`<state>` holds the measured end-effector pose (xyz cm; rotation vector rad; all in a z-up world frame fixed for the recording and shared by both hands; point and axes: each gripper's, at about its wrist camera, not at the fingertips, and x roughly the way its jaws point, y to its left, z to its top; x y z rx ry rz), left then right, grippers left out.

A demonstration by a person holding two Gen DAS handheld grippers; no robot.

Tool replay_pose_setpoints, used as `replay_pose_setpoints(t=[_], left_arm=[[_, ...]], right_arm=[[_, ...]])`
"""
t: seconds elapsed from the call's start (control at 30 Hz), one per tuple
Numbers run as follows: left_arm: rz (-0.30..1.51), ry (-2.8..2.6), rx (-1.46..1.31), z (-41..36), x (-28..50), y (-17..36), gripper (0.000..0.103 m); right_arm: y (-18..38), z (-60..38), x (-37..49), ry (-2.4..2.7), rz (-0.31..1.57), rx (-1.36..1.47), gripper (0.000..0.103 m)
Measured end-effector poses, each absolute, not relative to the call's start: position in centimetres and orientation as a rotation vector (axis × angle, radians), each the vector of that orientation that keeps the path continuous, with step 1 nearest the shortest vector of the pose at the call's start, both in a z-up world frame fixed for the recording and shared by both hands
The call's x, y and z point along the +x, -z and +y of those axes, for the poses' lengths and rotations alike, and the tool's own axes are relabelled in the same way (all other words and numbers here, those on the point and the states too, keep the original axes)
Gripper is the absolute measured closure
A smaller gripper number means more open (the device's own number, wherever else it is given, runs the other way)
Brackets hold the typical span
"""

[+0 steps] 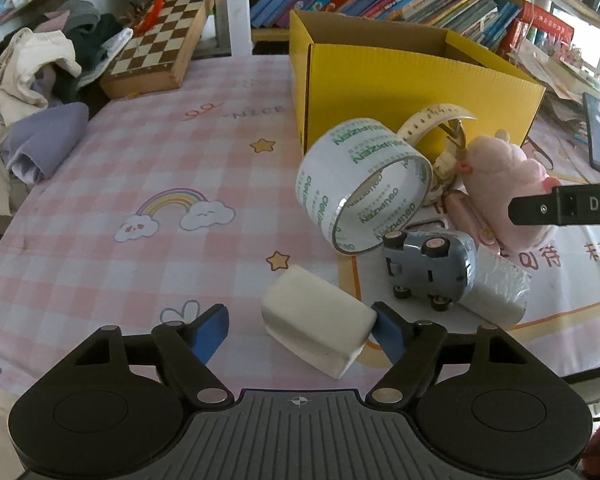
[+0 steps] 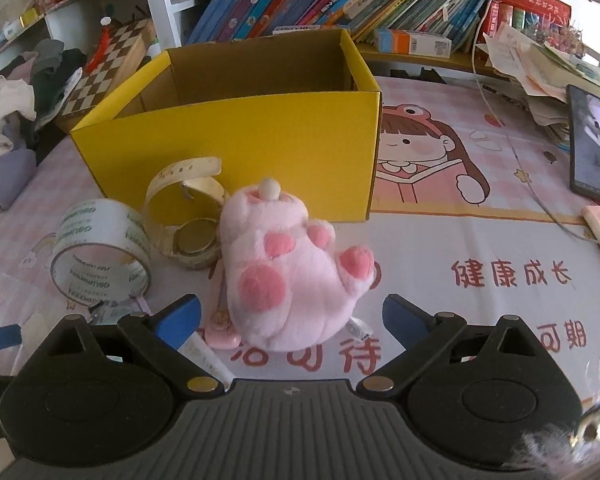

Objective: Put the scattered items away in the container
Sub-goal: 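Reach the left tool to the white eraser while the right tool reaches the pink plush pig, then close the left tool on the eraser while the right tool grips the pig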

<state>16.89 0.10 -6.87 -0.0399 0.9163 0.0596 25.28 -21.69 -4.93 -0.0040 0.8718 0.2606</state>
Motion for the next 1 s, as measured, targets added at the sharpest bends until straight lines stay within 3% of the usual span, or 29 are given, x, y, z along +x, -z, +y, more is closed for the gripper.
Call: replay_pose_setpoints(t=[0.23,0.3,0.37,0.7,1.0], left_arm=[[0.938,-0.055,-0.047,0.1,17.2,7.2,0.029],[0.938,-0.043,-0.058,0.2,17.2,7.3,0.034],[0.936,-0.021,-0.072,0.2,17.2,7.2,0.048],[0.889,-0.047,-0.086,1.5,16.9,4.9,0.056],[0.709,-0.039,-0.048,1.6,18.0,0.0,0.059]], right_arm=[[5.8,-21.9,26.6,-0.248,0.915,0.013,0.017],[6.0,-22.0,26.9,-0.251,0.928,0.023,0.021],[5.9,-22.0,27.0,-0.262,0.934,0.03,0.035],[3.4,-23.2,27.1,-0.286,0.906,0.089,0.042],[-0.1,-24.3,25.8,-0.339,0.798,0.104,0.05]])
